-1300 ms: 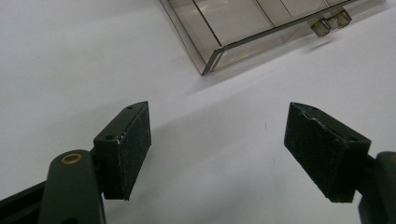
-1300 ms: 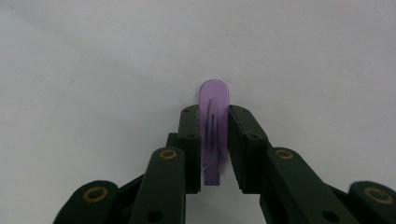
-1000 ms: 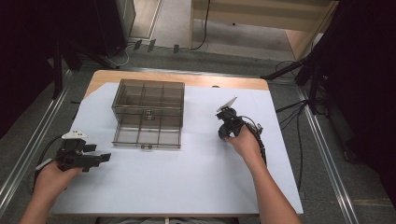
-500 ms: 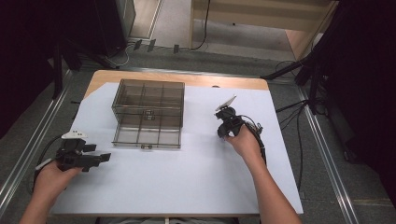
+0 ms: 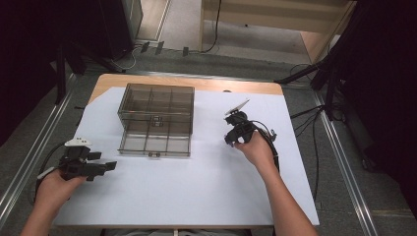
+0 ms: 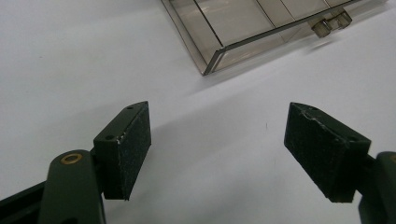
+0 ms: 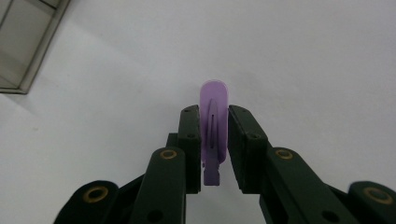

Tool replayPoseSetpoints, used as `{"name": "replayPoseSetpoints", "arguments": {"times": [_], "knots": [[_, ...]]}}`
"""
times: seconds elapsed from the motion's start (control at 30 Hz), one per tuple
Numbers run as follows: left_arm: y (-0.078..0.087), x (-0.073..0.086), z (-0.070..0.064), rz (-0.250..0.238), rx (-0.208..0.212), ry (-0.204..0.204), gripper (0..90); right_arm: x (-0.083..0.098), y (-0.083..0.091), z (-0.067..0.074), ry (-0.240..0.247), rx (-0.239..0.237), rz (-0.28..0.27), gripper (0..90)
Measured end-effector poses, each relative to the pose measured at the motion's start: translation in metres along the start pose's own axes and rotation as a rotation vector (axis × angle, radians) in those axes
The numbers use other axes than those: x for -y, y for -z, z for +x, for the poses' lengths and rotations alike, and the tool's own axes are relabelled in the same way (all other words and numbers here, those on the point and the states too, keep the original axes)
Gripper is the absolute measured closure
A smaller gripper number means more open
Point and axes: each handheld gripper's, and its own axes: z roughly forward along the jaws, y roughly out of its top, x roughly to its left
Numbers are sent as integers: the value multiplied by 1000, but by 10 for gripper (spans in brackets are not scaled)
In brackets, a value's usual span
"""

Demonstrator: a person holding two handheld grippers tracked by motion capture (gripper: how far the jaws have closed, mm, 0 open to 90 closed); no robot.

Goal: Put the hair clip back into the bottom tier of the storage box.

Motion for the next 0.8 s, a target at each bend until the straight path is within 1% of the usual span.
{"name": "replayPoseSetpoints", "arguments": {"times": [0.07, 0.3, 0.5, 0.57, 0.8], "knots": [[0, 0, 0, 0, 0, -1, 238, 0, 1, 1, 0, -1, -1, 769], [0, 0, 0, 3, 0, -2, 238, -1, 6, 9, 35, -35, -41, 768], [0, 0, 0, 0, 0, 0, 238, -2, 8, 14, 49, -59, -61, 769], [0, 0, 0, 1, 0, 0, 238, -2, 10, 16, 66, -71, -78, 769], [0, 0, 0, 0, 2, -1, 237, -3, 13, 21, 79, -90, -98, 769]]}}
